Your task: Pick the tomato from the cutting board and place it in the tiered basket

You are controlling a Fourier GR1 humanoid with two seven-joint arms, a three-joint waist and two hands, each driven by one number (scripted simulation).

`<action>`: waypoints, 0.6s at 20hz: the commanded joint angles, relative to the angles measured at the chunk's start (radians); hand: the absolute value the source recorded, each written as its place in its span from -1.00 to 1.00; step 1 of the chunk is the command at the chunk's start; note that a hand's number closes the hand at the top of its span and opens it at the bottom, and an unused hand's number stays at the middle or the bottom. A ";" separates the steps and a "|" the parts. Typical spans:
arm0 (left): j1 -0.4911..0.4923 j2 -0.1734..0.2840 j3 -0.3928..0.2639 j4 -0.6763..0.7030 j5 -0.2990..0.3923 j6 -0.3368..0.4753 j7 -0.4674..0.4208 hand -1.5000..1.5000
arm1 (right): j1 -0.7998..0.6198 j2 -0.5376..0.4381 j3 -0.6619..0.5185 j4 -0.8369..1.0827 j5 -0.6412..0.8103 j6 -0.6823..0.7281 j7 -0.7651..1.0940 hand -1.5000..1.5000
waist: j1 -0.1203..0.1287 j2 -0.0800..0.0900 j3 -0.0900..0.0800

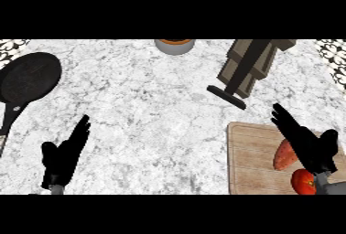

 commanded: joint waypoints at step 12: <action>-0.107 0.118 0.059 -0.108 -0.175 0.128 0.022 0.00 | 0.260 -0.208 -0.385 0.055 -0.107 0.033 -0.199 -1.00 | -0.056 -0.002 0.042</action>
